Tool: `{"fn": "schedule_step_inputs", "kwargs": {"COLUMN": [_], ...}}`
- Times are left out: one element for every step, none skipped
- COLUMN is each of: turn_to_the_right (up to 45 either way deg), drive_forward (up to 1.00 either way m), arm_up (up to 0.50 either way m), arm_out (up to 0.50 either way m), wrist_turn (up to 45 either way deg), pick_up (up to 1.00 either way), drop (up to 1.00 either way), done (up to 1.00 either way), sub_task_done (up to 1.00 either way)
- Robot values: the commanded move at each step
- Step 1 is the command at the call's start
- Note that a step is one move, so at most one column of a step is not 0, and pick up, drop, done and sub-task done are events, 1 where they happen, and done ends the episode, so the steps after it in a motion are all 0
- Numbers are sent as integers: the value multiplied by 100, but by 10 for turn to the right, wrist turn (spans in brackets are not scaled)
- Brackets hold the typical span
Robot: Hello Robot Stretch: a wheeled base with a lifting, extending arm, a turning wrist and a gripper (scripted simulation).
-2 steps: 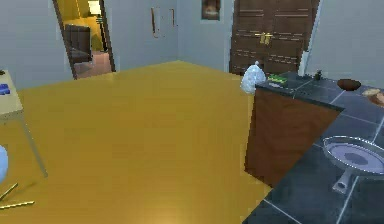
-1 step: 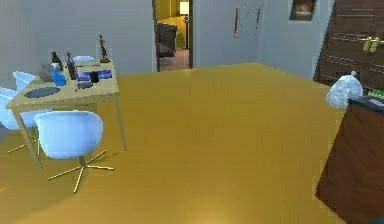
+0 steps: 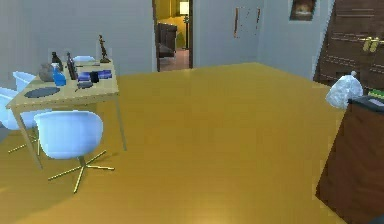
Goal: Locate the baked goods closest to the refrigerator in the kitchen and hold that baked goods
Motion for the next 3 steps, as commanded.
{"fn": "schedule_step_inputs", "kwargs": {"turn_to_the_right": [0,0,0], "drive_forward": [0,0,0], "arm_up": [38,0,0], "arm_out": [0,38,0], "wrist_turn": [0,0,450], "pick_up": [0,0,0], "drop": [0,0,0], "done": [0,0,0], "sub_task_done": [0,0,0]}}
